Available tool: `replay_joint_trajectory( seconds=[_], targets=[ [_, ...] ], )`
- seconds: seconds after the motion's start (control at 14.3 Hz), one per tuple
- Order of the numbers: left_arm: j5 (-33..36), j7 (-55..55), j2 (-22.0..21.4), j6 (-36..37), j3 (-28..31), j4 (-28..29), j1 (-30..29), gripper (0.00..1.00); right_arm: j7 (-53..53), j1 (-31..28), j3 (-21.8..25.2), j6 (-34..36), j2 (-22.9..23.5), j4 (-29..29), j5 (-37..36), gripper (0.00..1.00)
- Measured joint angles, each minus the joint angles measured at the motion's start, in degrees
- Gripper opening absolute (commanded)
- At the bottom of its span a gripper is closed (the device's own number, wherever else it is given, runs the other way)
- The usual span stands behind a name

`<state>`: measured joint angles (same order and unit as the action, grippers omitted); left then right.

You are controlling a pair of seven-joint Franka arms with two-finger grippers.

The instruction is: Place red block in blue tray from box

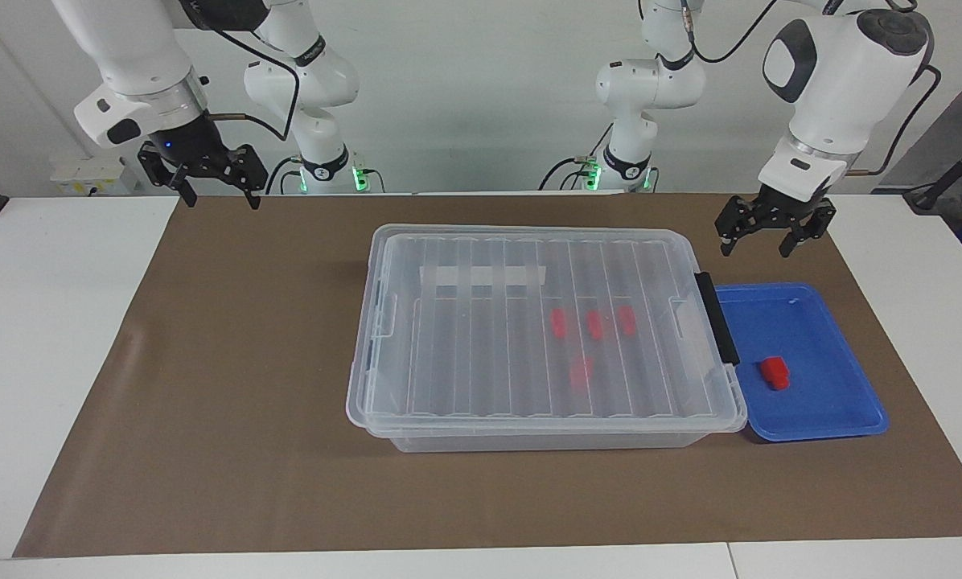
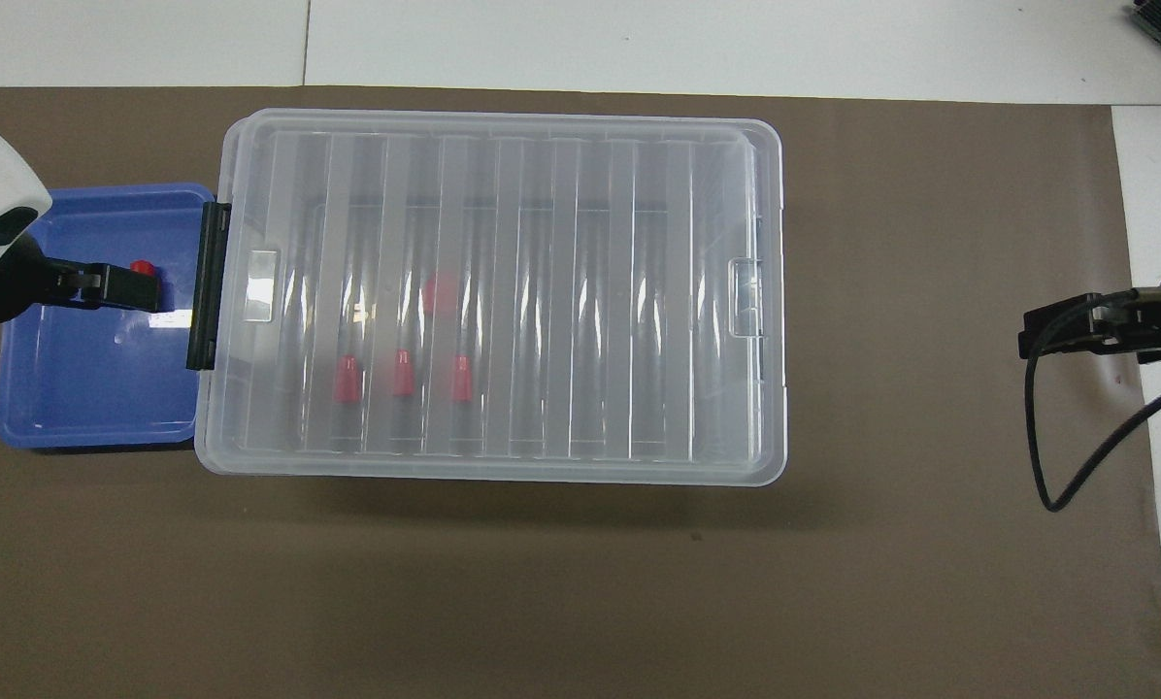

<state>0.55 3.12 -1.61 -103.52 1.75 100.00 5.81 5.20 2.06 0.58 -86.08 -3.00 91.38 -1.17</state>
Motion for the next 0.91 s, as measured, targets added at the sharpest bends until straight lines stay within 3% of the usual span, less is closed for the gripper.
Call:
replay_joint_trajectory(
  seconds=[0.91],
  targets=[
    [0.0, 0.0, 0.9, -0.1, -1.3, 0.1, -0.9, 1.00, 0.0, 0.0, 0.0, 0.0, 0.0, 0.0, 0.0, 1.00]
  ],
)
